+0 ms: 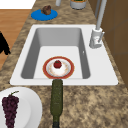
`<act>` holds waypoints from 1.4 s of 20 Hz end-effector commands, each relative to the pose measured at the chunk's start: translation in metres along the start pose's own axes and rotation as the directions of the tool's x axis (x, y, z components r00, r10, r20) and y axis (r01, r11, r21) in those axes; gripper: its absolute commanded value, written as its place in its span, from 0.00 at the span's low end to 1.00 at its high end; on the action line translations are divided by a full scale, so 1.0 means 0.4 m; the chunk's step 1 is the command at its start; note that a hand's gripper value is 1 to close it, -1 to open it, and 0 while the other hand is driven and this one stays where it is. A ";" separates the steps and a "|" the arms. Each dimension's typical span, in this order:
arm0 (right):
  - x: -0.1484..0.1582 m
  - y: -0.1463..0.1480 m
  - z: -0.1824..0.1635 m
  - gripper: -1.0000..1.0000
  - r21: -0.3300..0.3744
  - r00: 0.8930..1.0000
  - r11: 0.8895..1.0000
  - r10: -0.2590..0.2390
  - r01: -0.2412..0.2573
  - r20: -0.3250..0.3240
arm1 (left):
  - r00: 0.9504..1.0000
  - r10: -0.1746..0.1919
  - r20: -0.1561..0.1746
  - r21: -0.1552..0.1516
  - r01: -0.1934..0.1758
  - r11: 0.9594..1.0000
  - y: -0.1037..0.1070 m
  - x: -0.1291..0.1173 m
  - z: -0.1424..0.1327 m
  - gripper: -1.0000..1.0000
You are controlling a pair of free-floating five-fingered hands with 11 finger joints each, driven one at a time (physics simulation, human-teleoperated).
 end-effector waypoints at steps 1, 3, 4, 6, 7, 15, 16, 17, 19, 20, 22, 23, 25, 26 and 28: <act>0.000 0.000 0.000 0.50 0.000 1.000 1.000 0.000 0.000 0.000 | 0.997 0.018 0.073 -0.101 -0.010 0.995 0.027 0.032 0.006 0.00; 0.000 0.000 0.000 0.50 0.000 1.000 1.000 0.000 0.000 0.000 | 0.997 0.030 0.069 -0.105 -0.023 0.994 0.040 0.046 0.008 0.00; 0.000 0.000 0.000 0.50 0.000 1.000 1.000 0.000 0.000 0.000 | 0.997 0.045 0.065 -0.105 -0.038 0.994 0.047 0.051 0.008 0.00; 0.000 0.000 0.000 0.50 0.000 1.000 1.000 0.000 0.000 0.000 | 0.995 0.084 0.052 -0.103 -0.078 0.992 0.052 0.057 0.009 0.00; 0.000 0.000 0.000 0.50 0.000 1.000 1.000 0.000 0.000 0.000 | 0.994 0.103 0.042 -0.103 -0.098 0.990 0.050 0.060 0.011 0.00; 0.000 0.000 0.000 0.50 0.000 1.000 1.000 0.000 0.000 0.000 | 0.972 0.235 0.012 -0.141 -0.231 0.963 0.053 0.079 0.020 0.00; 0.000 0.000 0.000 0.50 0.000 1.000 1.000 0.000 0.000 0.000 | 0.968 0.252 0.010 -0.150 -0.248 0.957 0.053 0.082 0.021 0.00; 0.000 0.000 0.000 0.50 0.000 1.000 1.000 0.000 0.000 0.000 | 0.963 0.270 0.007 -0.158 -0.265 0.951 0.054 0.084 0.022 0.00; 0.000 0.000 0.000 0.50 0.000 1.000 1.000 0.000 0.000 0.000 | 0.953 0.302 0.001 -0.177 -0.297 0.938 0.054 0.089 0.024 0.00; 0.000 0.000 0.000 0.50 0.000 1.000 1.000 0.000 0.000 0.000 | 0.950 0.313 0.000 -0.183 -0.308 0.934 0.056 0.089 0.021 0.00; 0.000 0.000 0.000 0.50 0.000 1.000 1.000 0.000 0.000 0.000 | 0.949 0.316 -0.002 -0.195 -0.310 0.931 0.075 0.091 0.012 0.00; 0.000 0.000 0.000 0.50 0.000 1.000 1.000 0.000 0.000 0.000 | 0.959 0.284 0.009 -0.172 -0.278 0.945 0.060 0.098 0.015 0.00; 0.000 0.000 0.000 0.50 0.000 1.000 1.000 0.000 0.000 0.000 | 0.964 0.267 0.002 -0.126 -0.265 0.956 0.064 0.094 0.017 0.00; 0.000 0.000 0.000 0.50 0.000 1.000 1.000 0.000 0.000 0.000 | 0.966 0.259 -0.016 -0.129 -0.259 0.957 0.062 0.095 0.016 0.00; 0.000 0.000 0.000 0.50 0.000 1.000 1.000 0.000 0.000 0.000 | 0.964 0.265 -0.014 -0.120 -0.265 0.957 0.063 0.094 0.019 0.00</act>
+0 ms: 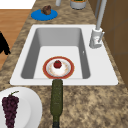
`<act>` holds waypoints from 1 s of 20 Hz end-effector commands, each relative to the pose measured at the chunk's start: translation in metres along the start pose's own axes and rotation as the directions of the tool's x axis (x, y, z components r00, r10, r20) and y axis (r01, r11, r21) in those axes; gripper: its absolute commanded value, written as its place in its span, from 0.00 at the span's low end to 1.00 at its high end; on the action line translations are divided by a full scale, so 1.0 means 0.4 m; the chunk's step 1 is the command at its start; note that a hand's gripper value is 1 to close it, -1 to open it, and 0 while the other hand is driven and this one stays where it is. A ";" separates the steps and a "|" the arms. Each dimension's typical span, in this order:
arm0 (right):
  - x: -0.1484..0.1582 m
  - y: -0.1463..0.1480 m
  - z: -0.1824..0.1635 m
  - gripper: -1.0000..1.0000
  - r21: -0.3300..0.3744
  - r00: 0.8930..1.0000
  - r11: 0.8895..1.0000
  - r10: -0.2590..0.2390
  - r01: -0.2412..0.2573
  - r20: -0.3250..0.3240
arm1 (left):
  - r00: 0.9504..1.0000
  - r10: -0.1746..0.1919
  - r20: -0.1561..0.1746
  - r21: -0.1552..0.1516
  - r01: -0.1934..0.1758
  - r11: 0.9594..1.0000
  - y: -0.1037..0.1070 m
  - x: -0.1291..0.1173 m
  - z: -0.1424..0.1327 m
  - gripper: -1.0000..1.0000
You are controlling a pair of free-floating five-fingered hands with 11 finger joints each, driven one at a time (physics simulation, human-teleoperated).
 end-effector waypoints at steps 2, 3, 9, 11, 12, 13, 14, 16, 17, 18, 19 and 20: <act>0.000 0.000 0.000 0.50 0.000 1.000 1.000 0.000 0.000 0.000 | 1.000 0.000 0.001 -0.001 0.000 1.000 0.002 -0.006 -0.002 0.00; 0.000 0.000 0.000 0.50 0.000 1.000 1.000 0.000 0.000 0.000 | 1.000 0.000 0.001 0.000 0.000 1.000 0.001 -0.004 -0.002 0.00; 0.020 0.009 0.030 0.00 -0.045 1.000 0.999 0.010 -0.010 0.000 | 1.000 -0.018 0.003 -0.005 0.018 1.000 0.001 -0.002 -0.001 0.50; 0.022 -0.007 0.033 0.00 -0.046 1.000 0.999 -0.017 0.017 0.002 | 1.000 -0.025 0.001 -0.002 0.025 1.000 0.001 -0.003 -0.001 0.50; 0.035 -0.019 0.036 0.00 -0.041 1.000 0.999 -0.024 0.025 0.007 | 1.000 -0.027 0.001 0.000 0.027 1.000 0.001 -0.003 -0.001 0.50; 0.043 -0.034 0.041 0.00 -0.024 1.000 0.999 -0.029 0.029 0.013 | 1.000 -0.030 0.000 0.001 0.030 1.000 0.001 -0.003 -0.001 0.50; 0.056 -0.046 0.046 0.00 -0.005 1.000 1.000 -0.028 0.028 0.003 | 0.999 -0.032 -0.001 0.002 0.032 0.999 0.001 -0.003 -0.001 0.50; 0.068 -0.066 0.059 0.00 -0.011 0.999 0.999 -0.048 0.048 -0.014 | 0.999 -0.036 -0.002 0.004 0.036 0.999 0.000 -0.004 -0.001 0.50; 0.071 -0.073 0.064 0.00 -0.022 0.998 0.998 -0.057 0.057 -0.022 | 0.999 -0.038 -0.003 0.005 0.038 0.999 0.000 -0.004 -0.002 0.50; 0.071 -0.079 0.070 0.00 -0.038 0.997 0.997 -0.069 0.067 -0.032 | 0.999 -0.039 -0.003 0.006 0.039 0.999 0.000 -0.004 -0.002 0.50; 0.072 -0.086 0.077 0.00 -0.053 0.996 0.996 -0.079 0.077 -0.043 | 0.999 -0.040 -0.004 0.007 0.040 0.999 0.000 -0.004 -0.002 0.50; 0.077 -0.095 0.082 0.00 -0.059 0.996 0.995 -0.083 0.081 -0.043 | 0.999 -0.041 -0.004 0.008 0.041 0.999 0.000 -0.004 -0.002 0.50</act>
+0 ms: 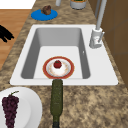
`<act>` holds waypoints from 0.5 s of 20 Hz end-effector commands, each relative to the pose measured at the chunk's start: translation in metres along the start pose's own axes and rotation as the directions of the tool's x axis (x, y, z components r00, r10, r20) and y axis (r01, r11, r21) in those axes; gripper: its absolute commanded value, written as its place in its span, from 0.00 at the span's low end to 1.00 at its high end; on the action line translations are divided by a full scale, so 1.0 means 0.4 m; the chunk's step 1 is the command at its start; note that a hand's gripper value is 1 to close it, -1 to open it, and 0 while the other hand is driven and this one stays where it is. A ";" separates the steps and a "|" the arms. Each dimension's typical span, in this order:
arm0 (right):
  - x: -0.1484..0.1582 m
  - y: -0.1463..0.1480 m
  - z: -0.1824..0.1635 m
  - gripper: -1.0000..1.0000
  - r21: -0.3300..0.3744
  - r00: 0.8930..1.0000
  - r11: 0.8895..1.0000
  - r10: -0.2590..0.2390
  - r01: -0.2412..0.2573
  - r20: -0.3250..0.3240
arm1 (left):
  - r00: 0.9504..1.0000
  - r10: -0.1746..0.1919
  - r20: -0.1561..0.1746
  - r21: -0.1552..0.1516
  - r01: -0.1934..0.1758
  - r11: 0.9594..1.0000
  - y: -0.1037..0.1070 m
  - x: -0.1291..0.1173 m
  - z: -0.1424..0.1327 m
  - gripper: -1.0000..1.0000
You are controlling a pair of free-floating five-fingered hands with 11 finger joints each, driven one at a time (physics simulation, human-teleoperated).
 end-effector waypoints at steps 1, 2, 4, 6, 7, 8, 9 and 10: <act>0.010 -0.031 0.021 0.00 -0.059 0.994 0.994 -0.094 0.090 -0.054 | 1.000 0.000 0.000 0.000 0.000 1.000 0.000 0.000 0.000 0.50; 0.010 -0.038 0.025 0.00 -0.068 0.993 0.993 -0.100 0.095 -0.065 | 1.000 -0.001 0.000 0.001 0.001 1.000 0.000 0.000 0.000 0.50; 0.014 -0.049 0.032 0.00 -0.080 0.991 0.990 -0.120 0.114 -0.067 | 1.000 -0.002 -0.001 0.002 0.002 1.000 0.000 0.000 0.000 0.50; 0.020 -0.061 0.042 0.00 -0.085 0.988 0.987 -0.139 0.133 -0.070 | 1.000 -0.003 -0.002 0.002 0.003 1.000 0.000 0.000 0.000 0.50; 0.022 -0.067 0.048 0.00 -0.085 0.986 0.986 -0.148 0.142 -0.072 | 1.000 -0.004 -0.002 0.003 0.004 1.000 0.000 -0.001 0.000 0.50; 0.024 -0.073 0.056 0.00 -0.082 0.985 0.985 -0.156 0.150 -0.076 | 1.000 -0.004 -0.002 0.003 0.004 1.000 0.000 -0.001 0.000 0.50; 0.024 -0.081 0.064 0.00 -0.076 0.983 0.985 -0.163 0.157 -0.082 | 1.000 -0.005 -0.002 0.004 0.005 1.000 0.000 -0.001 0.000 0.50; 0.025 -0.086 0.071 0.00 -0.076 0.982 0.984 -0.169 0.163 -0.088 | 1.000 -0.005 -0.003 0.004 0.005 1.000 0.000 -0.001 0.000 0.50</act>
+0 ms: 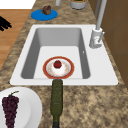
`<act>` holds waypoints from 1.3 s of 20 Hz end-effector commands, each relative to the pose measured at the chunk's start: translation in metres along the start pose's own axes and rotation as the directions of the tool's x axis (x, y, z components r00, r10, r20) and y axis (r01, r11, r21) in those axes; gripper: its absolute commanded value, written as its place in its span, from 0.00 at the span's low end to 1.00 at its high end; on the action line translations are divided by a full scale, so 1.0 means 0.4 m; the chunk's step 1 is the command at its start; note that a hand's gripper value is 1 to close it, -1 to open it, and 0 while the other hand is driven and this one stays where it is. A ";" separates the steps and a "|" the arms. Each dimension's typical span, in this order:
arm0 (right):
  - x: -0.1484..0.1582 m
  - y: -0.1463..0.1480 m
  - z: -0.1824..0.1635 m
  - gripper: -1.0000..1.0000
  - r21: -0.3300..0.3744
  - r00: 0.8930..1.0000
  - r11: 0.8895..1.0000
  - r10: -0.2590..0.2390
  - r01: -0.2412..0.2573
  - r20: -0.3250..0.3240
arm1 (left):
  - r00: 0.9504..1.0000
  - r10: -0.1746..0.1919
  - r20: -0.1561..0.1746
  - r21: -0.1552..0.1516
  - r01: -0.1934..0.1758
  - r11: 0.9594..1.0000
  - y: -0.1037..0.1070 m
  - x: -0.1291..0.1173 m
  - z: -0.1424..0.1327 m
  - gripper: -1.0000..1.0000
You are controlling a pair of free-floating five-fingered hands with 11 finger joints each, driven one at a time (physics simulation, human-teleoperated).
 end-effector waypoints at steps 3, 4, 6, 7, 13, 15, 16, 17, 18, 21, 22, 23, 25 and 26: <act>0.005 -0.035 0.040 0.00 -0.012 0.991 0.993 -0.117 0.116 -0.071 | 1.000 -0.001 0.000 0.000 0.001 1.000 0.000 0.000 0.000 0.50; 0.006 -0.040 0.047 0.00 -0.012 0.990 0.993 -0.120 0.120 -0.078 | 1.000 -0.001 0.000 0.001 0.001 1.000 0.000 0.000 0.000 0.50; 0.009 -0.046 0.056 0.00 -0.004 0.987 0.991 -0.133 0.133 -0.085 | 1.000 -0.001 -0.001 0.001 0.001 1.000 0.000 0.000 0.000 0.50; 0.012 -0.052 0.061 0.00 0.007 0.987 0.991 -0.133 0.134 -0.087 | 1.000 -0.001 -0.001 0.001 0.001 1.000 0.000 0.000 0.000 0.50; 0.001 -0.039 0.075 0.00 -0.016 0.997 0.999 -0.036 0.035 -0.068 | 1.000 -0.002 -0.001 0.002 0.002 1.000 0.000 0.000 0.000 0.50; 0.005 -0.059 0.071 0.00 -0.020 0.998 0.999 -0.043 0.042 -0.045 | 1.000 -0.002 -0.001 0.002 0.002 1.000 0.000 0.000 0.000 0.50; 0.005 -0.057 0.073 0.00 -0.018 0.998 0.999 -0.039 0.038 -0.043 | 1.000 -0.002 -0.001 0.002 0.002 1.000 0.000 0.000 0.000 0.50; 0.001 -0.078 0.081 0.00 -0.026 0.998 0.999 -0.027 0.026 -0.056 | 1.000 -0.002 -0.001 0.002 0.002 1.000 0.000 0.000 0.000 0.50; 0.021 -0.101 0.085 0.00 -0.031 0.997 0.999 -0.046 0.044 -0.065 | 1.000 -0.002 -0.001 0.002 0.002 1.000 0.000 0.000 0.000 0.50; 0.035 -0.127 0.099 0.00 -0.029 0.993 0.995 -0.098 0.096 -0.062 | 1.000 -0.002 -0.002 0.002 0.002 1.000 0.000 0.000 0.000 0.50; 0.042 -0.131 0.107 0.00 -0.034 0.991 0.994 -0.110 0.108 -0.070 | 1.000 -0.002 -0.002 0.002 0.002 1.000 0.000 0.000 0.000 0.50; 0.053 -0.132 0.119 0.00 -0.044 0.989 0.992 -0.121 0.118 -0.083 | 1.000 -0.003 -0.002 0.002 0.003 1.000 0.000 0.000 0.000 0.50; 0.066 -0.150 0.132 0.00 -0.061 0.988 0.991 -0.126 0.121 -0.091 | 1.000 -0.003 -0.002 0.002 0.003 1.000 0.000 0.000 0.000 0.50; 0.072 -0.158 0.139 0.00 -0.070 0.987 0.990 -0.131 0.124 -0.095 | 1.000 -0.003 -0.002 0.002 0.003 1.000 0.000 0.000 0.000 0.50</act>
